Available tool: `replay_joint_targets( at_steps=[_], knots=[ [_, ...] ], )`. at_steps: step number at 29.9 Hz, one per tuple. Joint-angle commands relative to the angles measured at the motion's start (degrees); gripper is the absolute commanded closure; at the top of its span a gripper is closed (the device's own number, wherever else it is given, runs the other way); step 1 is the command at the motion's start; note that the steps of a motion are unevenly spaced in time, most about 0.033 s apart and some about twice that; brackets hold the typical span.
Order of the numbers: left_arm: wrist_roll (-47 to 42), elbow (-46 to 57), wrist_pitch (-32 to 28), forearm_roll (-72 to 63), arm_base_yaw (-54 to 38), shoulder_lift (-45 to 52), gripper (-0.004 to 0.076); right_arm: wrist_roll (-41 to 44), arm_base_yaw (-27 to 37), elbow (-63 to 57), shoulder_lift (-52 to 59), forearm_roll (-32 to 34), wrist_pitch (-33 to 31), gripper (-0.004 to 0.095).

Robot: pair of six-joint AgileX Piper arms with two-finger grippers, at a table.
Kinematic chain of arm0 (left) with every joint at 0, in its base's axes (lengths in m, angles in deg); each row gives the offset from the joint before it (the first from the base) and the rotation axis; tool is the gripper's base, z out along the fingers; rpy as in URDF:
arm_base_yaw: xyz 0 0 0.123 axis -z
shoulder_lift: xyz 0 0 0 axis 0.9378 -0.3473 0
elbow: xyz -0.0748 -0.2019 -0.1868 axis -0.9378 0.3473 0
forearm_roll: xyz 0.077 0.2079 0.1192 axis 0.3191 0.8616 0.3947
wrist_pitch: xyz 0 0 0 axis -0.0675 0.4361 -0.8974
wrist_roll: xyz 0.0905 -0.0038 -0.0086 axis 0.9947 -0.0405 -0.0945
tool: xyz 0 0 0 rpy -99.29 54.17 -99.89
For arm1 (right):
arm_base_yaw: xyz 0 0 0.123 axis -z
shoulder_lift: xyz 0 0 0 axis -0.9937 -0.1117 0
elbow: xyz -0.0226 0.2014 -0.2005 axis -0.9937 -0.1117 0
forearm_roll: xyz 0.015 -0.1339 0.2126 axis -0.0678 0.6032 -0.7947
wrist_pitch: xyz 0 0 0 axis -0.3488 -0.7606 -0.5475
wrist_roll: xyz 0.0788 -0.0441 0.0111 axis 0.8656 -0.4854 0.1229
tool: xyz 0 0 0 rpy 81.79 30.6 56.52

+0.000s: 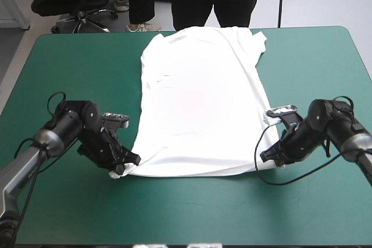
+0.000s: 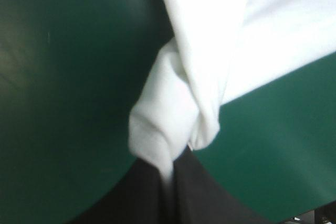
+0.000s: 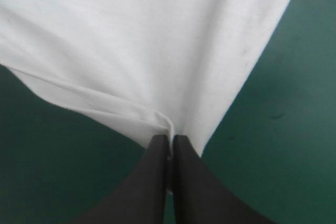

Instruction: Fold the cloth

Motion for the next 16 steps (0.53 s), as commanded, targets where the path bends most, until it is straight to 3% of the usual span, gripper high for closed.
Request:
replay_joint_targets(
  at_steps=[1,9,16],
  knots=[
    [-2.1,4.4,0.2,-0.7,0.5,7.3,0.0741,0.1,0.0,-3.0,6.1,-1.2,-2.2,0.0925],
    [-4.9,12.9,0.0,-0.5,0.5,15.8,0.0741,1.6,0.0,-10.3,13.7,-1.8,-5.9,0.0925],
    [-5.0,15.5,-0.1,-0.7,0.5,16.5,0.0741,1.6,0.0,-13.7,15.6,-3.7,-7.8,0.0925]
  ],
)
